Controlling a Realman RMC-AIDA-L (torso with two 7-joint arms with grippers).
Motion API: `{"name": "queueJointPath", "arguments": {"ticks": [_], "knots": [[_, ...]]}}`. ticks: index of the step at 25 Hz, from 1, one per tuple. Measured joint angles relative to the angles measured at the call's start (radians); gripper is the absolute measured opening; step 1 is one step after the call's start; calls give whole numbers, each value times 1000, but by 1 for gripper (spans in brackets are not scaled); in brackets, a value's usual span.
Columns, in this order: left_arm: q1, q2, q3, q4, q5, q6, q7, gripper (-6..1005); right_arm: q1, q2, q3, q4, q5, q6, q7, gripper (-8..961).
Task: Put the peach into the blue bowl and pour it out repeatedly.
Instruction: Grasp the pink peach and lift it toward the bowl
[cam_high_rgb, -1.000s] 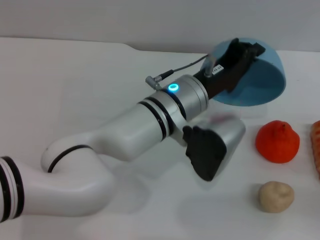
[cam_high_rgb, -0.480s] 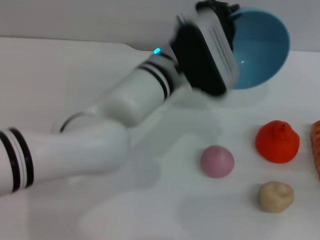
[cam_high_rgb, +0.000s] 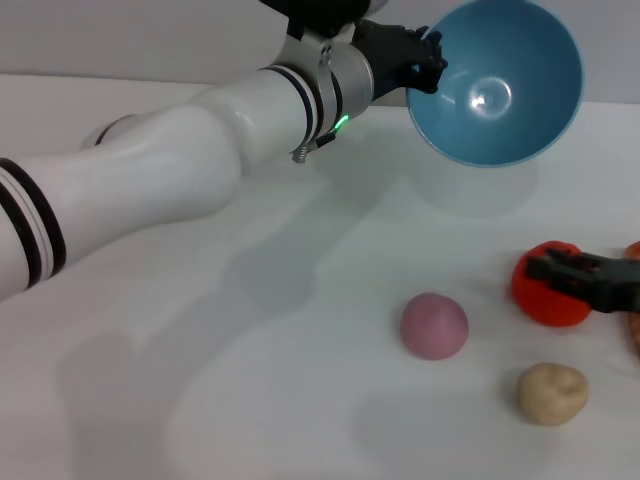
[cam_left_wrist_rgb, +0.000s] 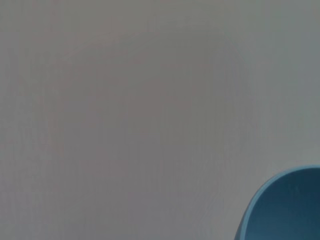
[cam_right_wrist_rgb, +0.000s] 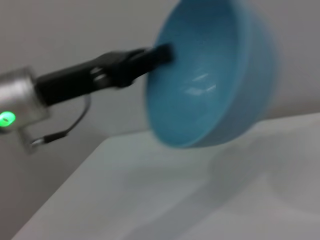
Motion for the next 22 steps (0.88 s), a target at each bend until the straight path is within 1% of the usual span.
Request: {"name": "queueJointPath", "arguments": {"ticks": [3,6,10,12,18,22], "knots": [[1,0,-6,-1,0,8,-26,-2,49,-1,-98,3,-9,33,49,460],[5,-1,13,-1,0,-7,-28,-2,98,0,-178,22,-57,126,112,459],[8,-2,58,-12,1,-56,-30,-2,176,5,-275,110,-86,244,137,458],[10,-3,63,-13,0,-65,-30,-2,198,7,-316,139,-86,283,137,457],[14,-2,64,-16,0,-68,-31,-2,230,13,-346,183,-83,321,137,456],[13,-3,64,-26,2,-70,-32,-2,232,15,-356,200,-67,336,98,455]]}}
